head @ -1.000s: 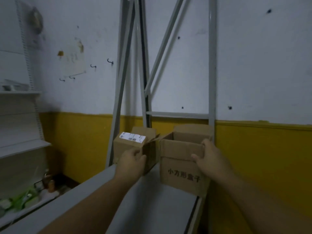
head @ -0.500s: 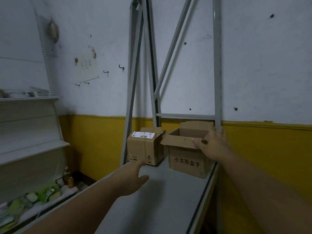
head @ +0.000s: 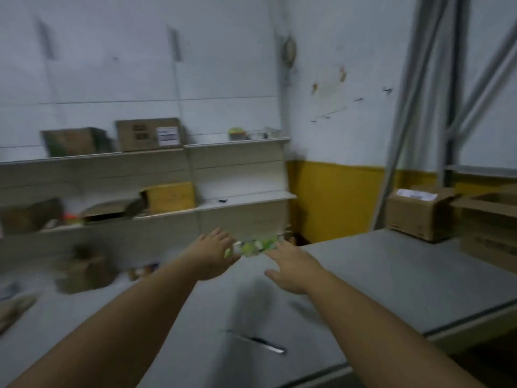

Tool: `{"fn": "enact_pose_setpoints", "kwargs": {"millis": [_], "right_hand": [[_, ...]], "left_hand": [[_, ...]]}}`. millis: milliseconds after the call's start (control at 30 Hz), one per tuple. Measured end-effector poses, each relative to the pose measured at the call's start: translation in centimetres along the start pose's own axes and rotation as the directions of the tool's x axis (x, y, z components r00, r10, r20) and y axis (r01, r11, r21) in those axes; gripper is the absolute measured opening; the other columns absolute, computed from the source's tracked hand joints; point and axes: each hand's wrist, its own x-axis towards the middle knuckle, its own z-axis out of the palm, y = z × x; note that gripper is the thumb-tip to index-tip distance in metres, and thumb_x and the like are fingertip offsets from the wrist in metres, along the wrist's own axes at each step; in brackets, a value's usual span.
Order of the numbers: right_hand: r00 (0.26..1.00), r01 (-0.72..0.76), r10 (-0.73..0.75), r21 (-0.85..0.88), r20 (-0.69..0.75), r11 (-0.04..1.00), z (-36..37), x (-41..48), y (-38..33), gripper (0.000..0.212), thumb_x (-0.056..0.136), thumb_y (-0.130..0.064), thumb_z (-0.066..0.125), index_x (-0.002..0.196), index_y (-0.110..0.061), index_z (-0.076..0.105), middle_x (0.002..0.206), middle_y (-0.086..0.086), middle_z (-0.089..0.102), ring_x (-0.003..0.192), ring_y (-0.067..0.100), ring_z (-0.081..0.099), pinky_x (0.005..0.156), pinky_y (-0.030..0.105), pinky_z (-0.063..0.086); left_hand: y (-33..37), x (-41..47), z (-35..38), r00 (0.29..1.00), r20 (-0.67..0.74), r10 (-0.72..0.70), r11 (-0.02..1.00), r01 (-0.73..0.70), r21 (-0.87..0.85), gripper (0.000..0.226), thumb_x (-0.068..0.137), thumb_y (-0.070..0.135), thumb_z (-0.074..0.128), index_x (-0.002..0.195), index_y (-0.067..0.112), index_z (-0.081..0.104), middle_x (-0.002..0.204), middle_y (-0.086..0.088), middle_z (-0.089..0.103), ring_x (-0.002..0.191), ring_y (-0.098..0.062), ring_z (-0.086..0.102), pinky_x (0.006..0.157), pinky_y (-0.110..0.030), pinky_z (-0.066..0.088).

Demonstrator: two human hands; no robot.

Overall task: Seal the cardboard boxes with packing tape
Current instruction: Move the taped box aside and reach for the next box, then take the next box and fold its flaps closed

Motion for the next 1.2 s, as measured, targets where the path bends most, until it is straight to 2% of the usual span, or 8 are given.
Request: {"fn": "enact_pose_setpoints", "kwargs": {"millis": [267, 467, 667, 800, 867, 967, 1100, 1200], "right_hand": [[0.943, 0.319, -0.328, 0.131, 0.054, 0.939, 1.7, 4.0, -21.7, 0.06, 0.094, -0.048, 0.044, 0.147, -0.026, 0.027, 0.154, 0.002, 0.028, 0.14, 0.023, 0.028, 0.111, 0.039, 0.03], [0.864, 0.472, -0.494, 0.182, 0.1, 0.863, 3.7, 5.6, -35.4, 0.058, 0.093, -0.047, 0.047, 0.146, -0.028, 0.03, 0.152, 0.0, 0.033, 0.135, 0.022, 0.036, 0.108, 0.038, 0.035], [0.791, 0.555, -0.596, 0.249, 0.137, 0.794, 7.3, 5.5, -46.3, 0.052, 0.093, -0.042, 0.05, 0.14, -0.025, 0.042, 0.144, 0.0, 0.044, 0.13, 0.019, 0.042, 0.105, 0.033, 0.037], [0.8, 0.459, -0.577, 0.453, 0.164, 0.765, 9.5, 5.0, -52.2, 0.031, 0.091, -0.038, 0.052, 0.114, -0.02, 0.062, 0.117, 0.002, 0.064, 0.103, 0.018, 0.06, 0.09, 0.036, 0.05], [0.799, 0.407, -0.578, 0.557, 0.167, 0.724, 10.5, 4.9, -54.6, 0.026, 0.09, -0.038, 0.053, 0.101, -0.019, 0.067, 0.102, 0.002, 0.068, 0.093, 0.017, 0.062, 0.086, 0.04, 0.052], [0.805, 0.292, -0.559, 0.685, 0.2, 0.667, 11.2, 4.6, -57.2, 0.028, 0.094, -0.042, 0.051, 0.102, -0.021, 0.067, 0.097, -0.003, 0.067, 0.088, 0.012, 0.062, 0.08, 0.031, 0.052], [0.852, 0.122, -0.462, 0.762, 0.249, 0.636, 11.4, 4.9, -58.5, 0.026, 0.091, -0.046, 0.055, 0.091, -0.021, 0.061, 0.077, -0.005, 0.062, 0.066, 0.01, 0.057, 0.054, 0.022, 0.044], [0.9, -0.048, -0.348, 0.851, 0.264, 0.523, 11.0, 5.4, -57.6, 0.031, 0.086, -0.031, 0.066, 0.113, -0.018, 0.058, 0.099, -0.003, 0.063, 0.082, 0.012, 0.058, 0.059, 0.022, 0.046]], "left_hand": [[-16.3, -21.0, -2.1, 0.886, 0.029, -0.463, 0.886, 0.462, 0.03, 0.051, 0.095, 0.051, 0.035, 0.138, 0.023, 0.041, 0.145, 0.0, 0.038, 0.133, -0.021, 0.033, 0.107, -0.042, 0.033], [-22.0, -32.5, -1.8, 0.795, 0.053, -0.605, 0.788, 0.607, -0.102, 0.048, 0.093, 0.046, 0.047, 0.137, 0.027, 0.043, 0.142, 0.003, 0.044, 0.127, -0.018, 0.043, 0.099, -0.027, 0.033], [-30.0, -41.2, -0.5, 0.594, 0.112, -0.796, 0.552, 0.79, -0.267, 0.035, 0.089, 0.042, 0.052, 0.121, 0.03, 0.057, 0.12, 0.005, 0.055, 0.104, -0.015, 0.052, 0.081, -0.026, 0.041], [-36.5, -46.2, 1.1, 0.377, 0.022, -0.926, 0.345, 0.867, -0.36, 0.037, 0.088, 0.032, 0.058, 0.123, 0.019, 0.056, 0.12, -0.004, 0.059, 0.104, -0.018, 0.058, 0.088, -0.026, 0.047], [-38.9, -48.3, 2.2, 0.257, 0.027, -0.966, 0.23, 0.904, -0.359, 0.042, 0.09, 0.04, 0.053, 0.126, 0.019, 0.05, 0.123, -0.006, 0.057, 0.106, -0.021, 0.056, 0.092, -0.037, 0.049], [-40.8, -49.4, 3.6, 0.141, 0.076, -0.987, 0.103, 0.92, -0.377, 0.06, 0.081, 0.061, 0.049, 0.127, 0.024, 0.048, 0.118, -0.005, 0.059, 0.106, -0.024, 0.055, 0.089, -0.038, 0.047], [-41.0, -48.7, 2.9, 0.125, 0.047, -0.991, 0.091, 0.888, -0.45, 0.067, 0.066, 0.065, 0.055, 0.121, 0.027, 0.052, 0.104, -0.002, 0.063, 0.096, -0.023, 0.059, 0.087, -0.041, 0.049], [-40.0, -47.9, 1.4, 0.132, -0.036, -0.991, 0.13, 0.824, -0.551, 0.059, 0.079, 0.035, 0.067, 0.132, 0.019, 0.049, 0.11, -0.003, 0.063, 0.096, -0.022, 0.061, 0.084, -0.04, 0.053]]}}
